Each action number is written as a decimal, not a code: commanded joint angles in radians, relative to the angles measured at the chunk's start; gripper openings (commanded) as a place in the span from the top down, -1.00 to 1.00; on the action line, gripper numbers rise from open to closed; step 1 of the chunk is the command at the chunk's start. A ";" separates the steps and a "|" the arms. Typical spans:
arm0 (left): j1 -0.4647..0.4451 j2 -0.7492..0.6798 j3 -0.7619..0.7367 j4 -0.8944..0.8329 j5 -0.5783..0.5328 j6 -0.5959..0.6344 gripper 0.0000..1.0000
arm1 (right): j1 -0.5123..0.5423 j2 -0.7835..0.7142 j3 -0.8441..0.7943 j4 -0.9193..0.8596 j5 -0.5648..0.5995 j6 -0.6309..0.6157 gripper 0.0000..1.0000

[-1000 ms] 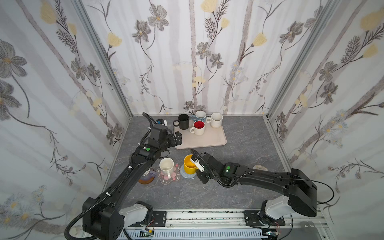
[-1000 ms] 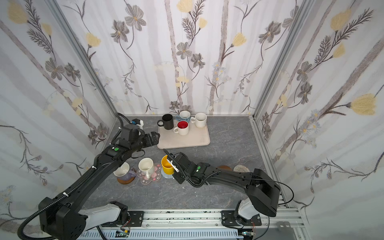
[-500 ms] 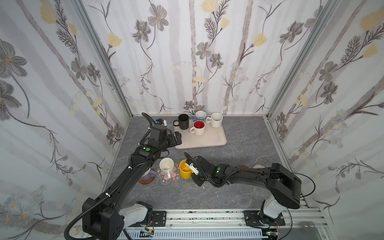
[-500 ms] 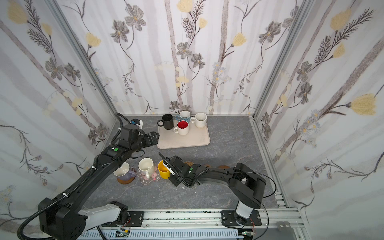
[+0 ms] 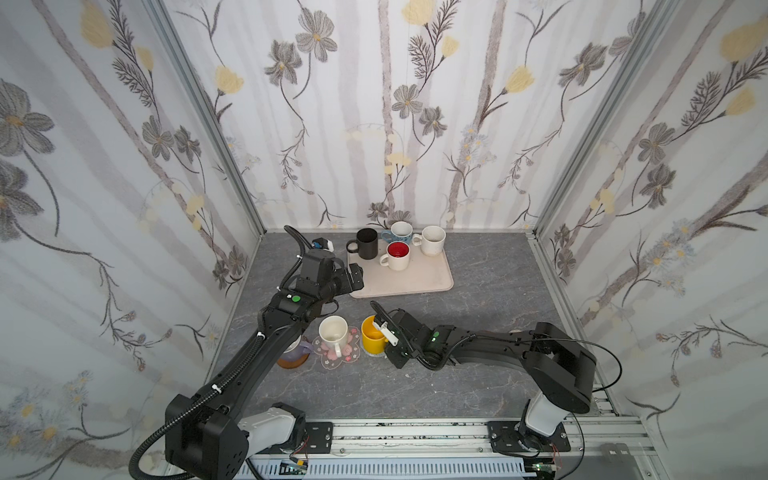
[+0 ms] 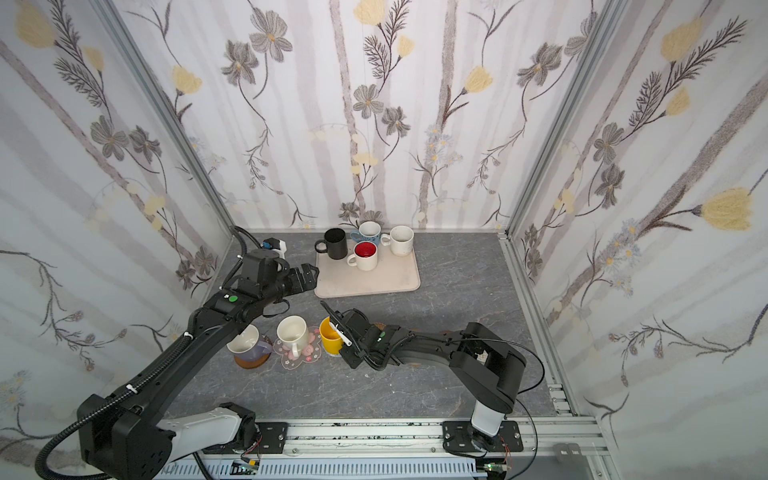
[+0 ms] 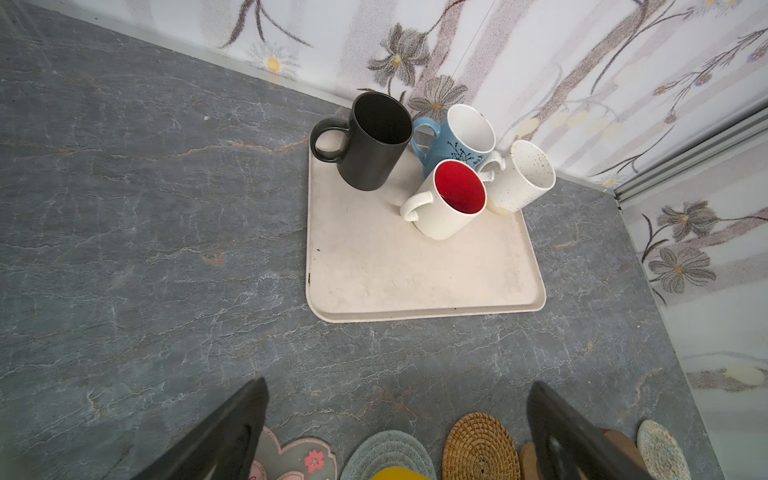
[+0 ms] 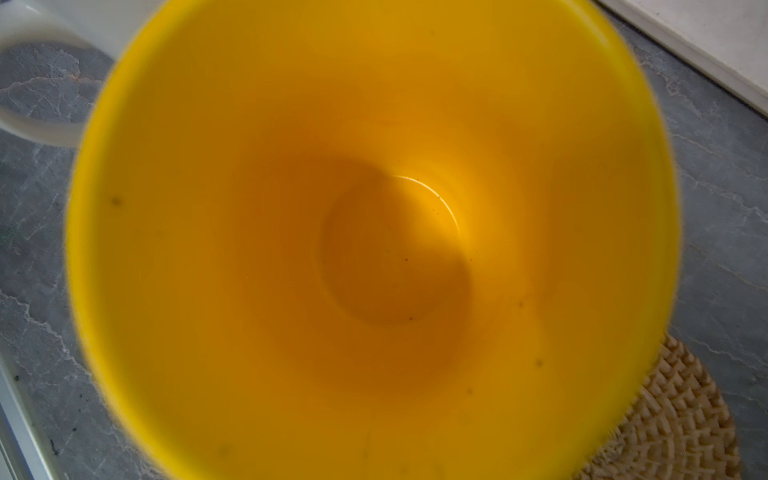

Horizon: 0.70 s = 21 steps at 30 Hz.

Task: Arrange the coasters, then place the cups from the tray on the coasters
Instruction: 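Lower the yellow mug onto the pale blue coaster and open the right gripper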

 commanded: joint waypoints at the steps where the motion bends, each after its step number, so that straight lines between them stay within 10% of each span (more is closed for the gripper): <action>1: 0.002 0.002 -0.004 0.025 -0.014 0.008 -1.00 | 0.000 0.007 0.005 0.100 -0.010 0.009 1.00; 21: 0.002 0.023 -0.008 0.024 -0.033 0.018 -1.00 | 0.001 0.017 -0.026 0.097 0.087 0.041 0.12</action>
